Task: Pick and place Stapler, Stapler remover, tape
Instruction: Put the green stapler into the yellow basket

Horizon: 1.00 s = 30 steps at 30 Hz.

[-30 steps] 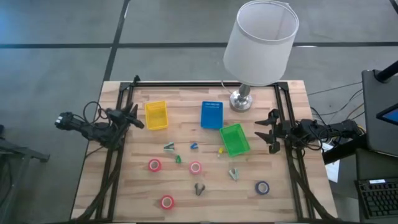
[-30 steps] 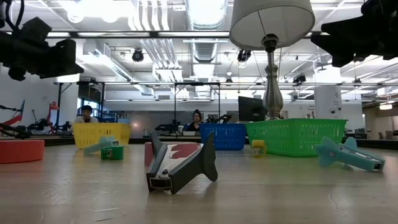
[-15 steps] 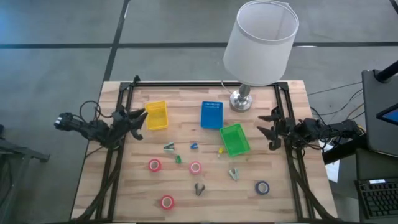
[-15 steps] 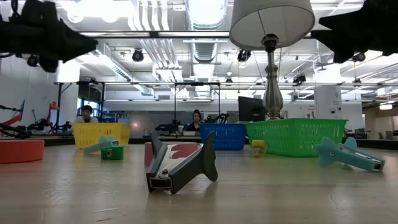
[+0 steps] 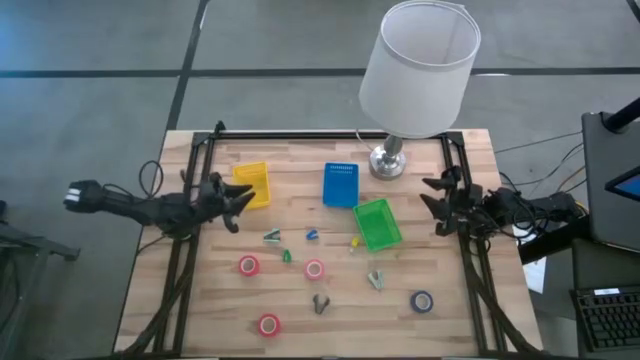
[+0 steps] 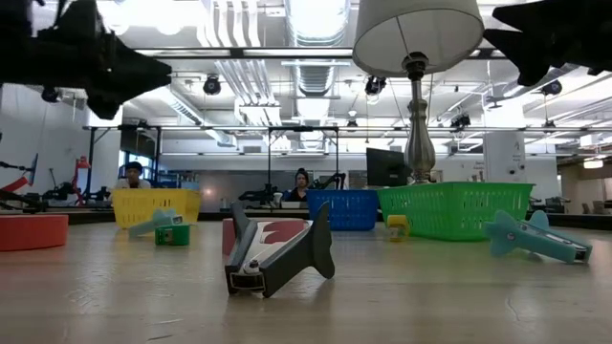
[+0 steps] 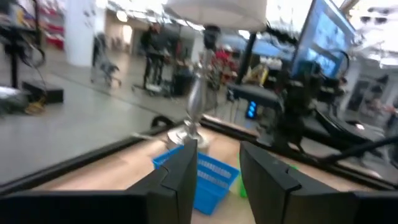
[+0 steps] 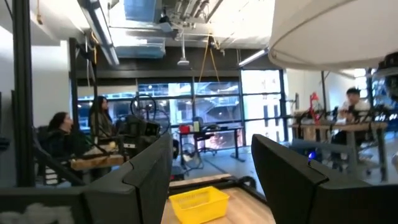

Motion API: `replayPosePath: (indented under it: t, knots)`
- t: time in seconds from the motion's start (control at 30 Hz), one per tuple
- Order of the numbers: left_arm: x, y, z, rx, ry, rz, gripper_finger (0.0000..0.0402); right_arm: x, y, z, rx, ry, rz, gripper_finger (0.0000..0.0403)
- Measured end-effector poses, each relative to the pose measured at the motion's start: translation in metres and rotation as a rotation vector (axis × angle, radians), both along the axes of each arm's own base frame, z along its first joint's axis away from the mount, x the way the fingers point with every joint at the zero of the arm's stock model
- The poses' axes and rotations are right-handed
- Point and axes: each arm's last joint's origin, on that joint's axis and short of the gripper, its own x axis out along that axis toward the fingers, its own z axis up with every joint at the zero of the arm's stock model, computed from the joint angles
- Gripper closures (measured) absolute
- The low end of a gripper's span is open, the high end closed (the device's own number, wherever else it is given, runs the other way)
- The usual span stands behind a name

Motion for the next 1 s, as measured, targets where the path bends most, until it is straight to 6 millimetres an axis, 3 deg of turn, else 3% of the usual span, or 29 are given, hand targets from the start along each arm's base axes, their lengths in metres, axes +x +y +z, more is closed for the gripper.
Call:
replayPosePath:
  t: [0.27, 0.47, 0.6, 0.73, 1.0]
  knots:
    - [0.047, -0.009, 0.036, 0.023, 0.179, -0.025, 0.0213, 0.009, 0.002, -0.007, 0.124, 0.060, 0.051, 0.0188]
    - [0.086, -0.020, 0.058, -0.126, 0.417, -0.070, 0.0208, 0.017, 0.003, -0.014, 0.127, 0.141, 0.051, 0.0188]
    - [0.106, -0.029, 0.055, -0.239, 0.634, -0.034, 0.0213, 0.021, 0.004, -0.018, 0.130, 0.184, 0.050, 0.0188]
    - [0.128, -0.042, 0.054, -0.417, 0.692, 0.006, 0.0213, 0.024, 0.004, -0.021, 0.136, 0.212, 0.050, 0.0188]
    - [0.169, -0.069, 0.030, -0.733, 0.856, -0.037, 0.0213, 0.024, 0.004, -0.021, 0.062, 0.227, 0.028, 0.0188]
